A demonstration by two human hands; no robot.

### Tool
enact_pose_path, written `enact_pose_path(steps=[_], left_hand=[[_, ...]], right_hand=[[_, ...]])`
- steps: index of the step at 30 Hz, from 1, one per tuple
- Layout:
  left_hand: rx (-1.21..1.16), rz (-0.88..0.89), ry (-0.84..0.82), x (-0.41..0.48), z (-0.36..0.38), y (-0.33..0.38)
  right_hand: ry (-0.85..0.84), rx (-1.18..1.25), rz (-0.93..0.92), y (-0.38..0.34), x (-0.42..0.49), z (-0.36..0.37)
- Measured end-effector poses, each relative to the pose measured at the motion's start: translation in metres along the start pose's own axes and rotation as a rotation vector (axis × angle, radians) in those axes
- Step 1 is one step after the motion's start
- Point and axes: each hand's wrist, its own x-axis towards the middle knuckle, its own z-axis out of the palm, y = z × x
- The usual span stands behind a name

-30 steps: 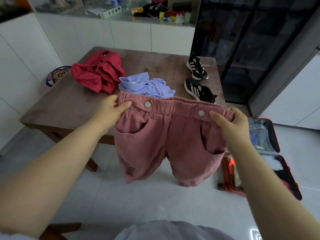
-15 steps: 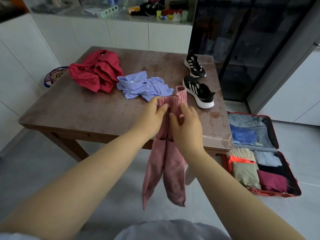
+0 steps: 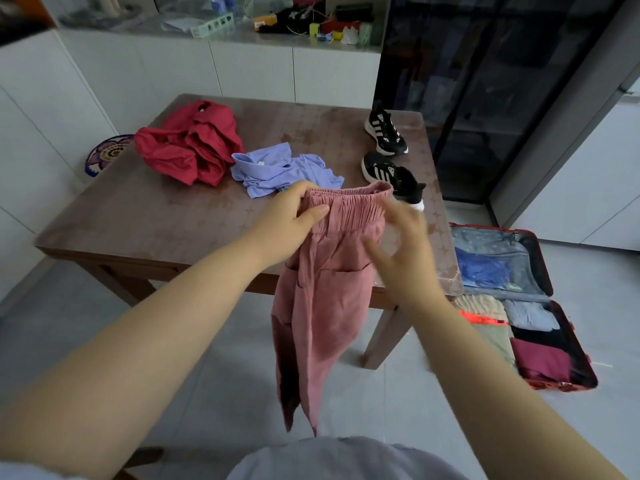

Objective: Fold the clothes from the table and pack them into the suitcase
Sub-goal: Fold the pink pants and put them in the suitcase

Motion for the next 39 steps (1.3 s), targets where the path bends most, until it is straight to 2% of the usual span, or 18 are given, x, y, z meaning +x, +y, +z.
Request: enact_pose_path(steps=[1,2,4,6,8,12,15,18,21,25,30,35,39], left_hand=[[-0.005,0.022,-0.039,-0.002,-0.004,0.001],[-0.034,0.038,-0.09,-0.004,-0.007,0.004],[-0.092,0.073,-0.211,-0.005,-0.016,0.01],[-0.127,0.086,-0.276,-0.005,-0.025,0.014],[-0.174,0.084,-0.25,-0.002,-0.035,0.014],[-0.352,-0.051,-0.078,-0.005,-0.048,-0.004],[-0.27,-0.184,-0.084,-0.008,-0.046,-0.028],[-0.239,-0.236,0.003,0.001,-0.052,-0.045],[-0.254,-0.232,0.018,0.02,-0.066,-0.04],[-0.272,-0.134,-0.035,0.05,-0.084,-0.019],[-0.232,-0.038,-0.021,0.09,-0.104,0.001],[-0.206,-0.047,-0.014,0.134,-0.105,-0.011],[-0.149,-0.106,0.056,0.171,-0.096,-0.043]], right_hand=[[0.056,0.034,0.092,0.009,0.006,-0.009],[0.045,0.082,0.231,0.014,0.013,-0.019],[-0.14,0.258,0.462,0.029,0.022,-0.034],[-0.359,0.424,0.514,0.036,0.025,-0.041],[-0.394,0.489,0.482,0.029,0.027,-0.038],[-0.224,0.456,0.36,0.01,0.038,-0.023],[-0.149,0.379,0.341,0.002,0.049,-0.016],[-0.13,0.32,0.299,-0.009,0.064,-0.019],[-0.082,0.29,0.265,-0.019,0.085,-0.025],[-0.007,0.206,0.189,-0.034,0.118,-0.035],[0.04,0.131,0.148,-0.042,0.154,-0.04],[-0.02,0.107,0.193,-0.025,0.179,-0.033],[-0.087,0.072,0.265,0.004,0.2,-0.019]])
